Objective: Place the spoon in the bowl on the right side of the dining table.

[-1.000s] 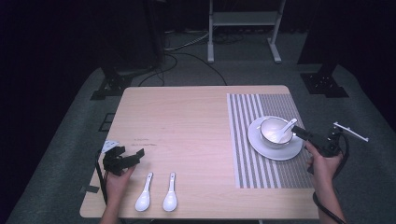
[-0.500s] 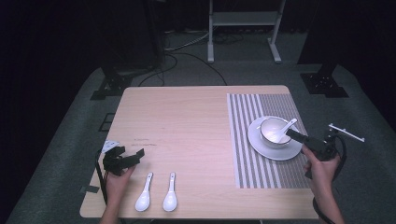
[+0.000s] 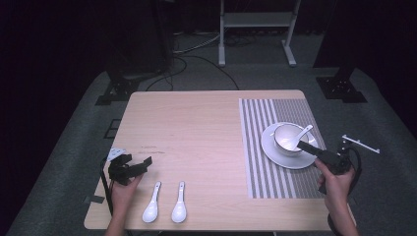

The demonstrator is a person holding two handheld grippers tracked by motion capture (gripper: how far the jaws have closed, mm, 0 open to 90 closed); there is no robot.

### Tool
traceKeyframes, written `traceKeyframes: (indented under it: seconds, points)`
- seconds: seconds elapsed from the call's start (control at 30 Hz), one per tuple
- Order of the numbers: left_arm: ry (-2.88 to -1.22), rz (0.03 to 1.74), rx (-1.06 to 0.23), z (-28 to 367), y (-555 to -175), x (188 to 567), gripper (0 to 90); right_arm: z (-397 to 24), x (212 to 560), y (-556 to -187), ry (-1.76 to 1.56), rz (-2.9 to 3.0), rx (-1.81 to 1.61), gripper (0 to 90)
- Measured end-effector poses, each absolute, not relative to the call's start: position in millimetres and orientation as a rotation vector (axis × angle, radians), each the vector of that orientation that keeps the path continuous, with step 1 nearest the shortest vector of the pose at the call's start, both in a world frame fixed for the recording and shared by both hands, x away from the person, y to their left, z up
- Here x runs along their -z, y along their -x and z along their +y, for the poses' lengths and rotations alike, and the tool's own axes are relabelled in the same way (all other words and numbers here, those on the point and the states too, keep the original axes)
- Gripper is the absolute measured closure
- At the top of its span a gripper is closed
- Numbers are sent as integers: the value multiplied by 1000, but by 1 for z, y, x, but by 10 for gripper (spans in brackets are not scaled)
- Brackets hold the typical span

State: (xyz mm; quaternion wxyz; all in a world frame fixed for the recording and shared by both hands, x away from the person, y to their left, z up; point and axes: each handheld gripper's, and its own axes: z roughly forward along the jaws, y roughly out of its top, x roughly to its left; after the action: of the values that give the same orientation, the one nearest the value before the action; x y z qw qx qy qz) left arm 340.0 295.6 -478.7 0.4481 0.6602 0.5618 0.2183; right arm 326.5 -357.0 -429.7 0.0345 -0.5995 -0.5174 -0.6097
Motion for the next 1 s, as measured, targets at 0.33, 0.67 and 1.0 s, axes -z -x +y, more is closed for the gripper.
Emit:
traceKeyframes:
  seconds: [0.33,0.67,1.0]
  points:
    - [-1635,1390,-540,296,-340,479,66,-342,430,-323,1785,-1626,1859,367]
    - [-1634,1390,-540,296,-340,479,66,-328,438,-321,1741,-1668,1826,362]
    - [-1635,1390,-540,296,-340,479,66,-316,442,-312,1678,-1672,1827,363]
